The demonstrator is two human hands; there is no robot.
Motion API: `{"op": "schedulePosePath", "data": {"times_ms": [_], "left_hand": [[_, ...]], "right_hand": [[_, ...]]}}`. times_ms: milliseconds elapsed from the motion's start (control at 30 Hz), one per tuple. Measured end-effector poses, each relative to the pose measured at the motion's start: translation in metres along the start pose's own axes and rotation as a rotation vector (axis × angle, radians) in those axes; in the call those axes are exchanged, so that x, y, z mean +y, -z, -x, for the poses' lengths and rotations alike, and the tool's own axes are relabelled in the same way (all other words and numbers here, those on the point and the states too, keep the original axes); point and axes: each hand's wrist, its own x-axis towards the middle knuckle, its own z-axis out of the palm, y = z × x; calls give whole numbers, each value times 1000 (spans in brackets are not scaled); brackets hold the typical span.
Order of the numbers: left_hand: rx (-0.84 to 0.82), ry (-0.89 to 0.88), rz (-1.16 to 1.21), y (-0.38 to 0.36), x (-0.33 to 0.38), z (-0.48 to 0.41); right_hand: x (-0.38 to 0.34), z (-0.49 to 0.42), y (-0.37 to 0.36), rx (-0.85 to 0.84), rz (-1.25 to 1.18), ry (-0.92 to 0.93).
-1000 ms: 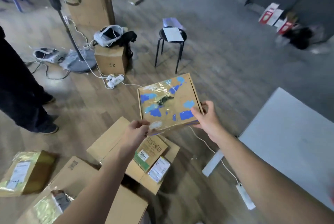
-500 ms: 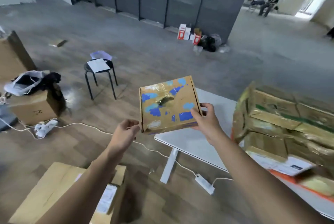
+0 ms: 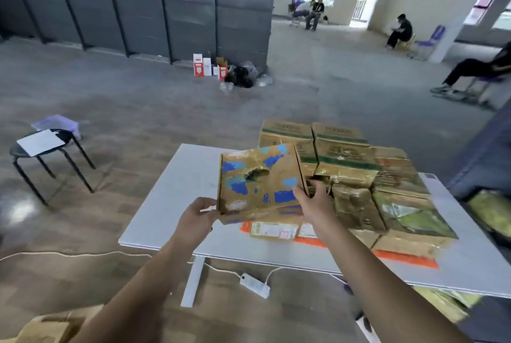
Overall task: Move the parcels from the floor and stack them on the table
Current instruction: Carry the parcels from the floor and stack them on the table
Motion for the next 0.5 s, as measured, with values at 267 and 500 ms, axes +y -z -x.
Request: {"op": "schedulePosePath", "data": {"times_ms": [267,500], "left_hand": [[-147,44,-22,-55,7,-30],[-251,25,100,-96,38,-80]], "right_hand": [[35,-22,56,24,-147,-179],[6,-38,95,65,-234,-129]]}}
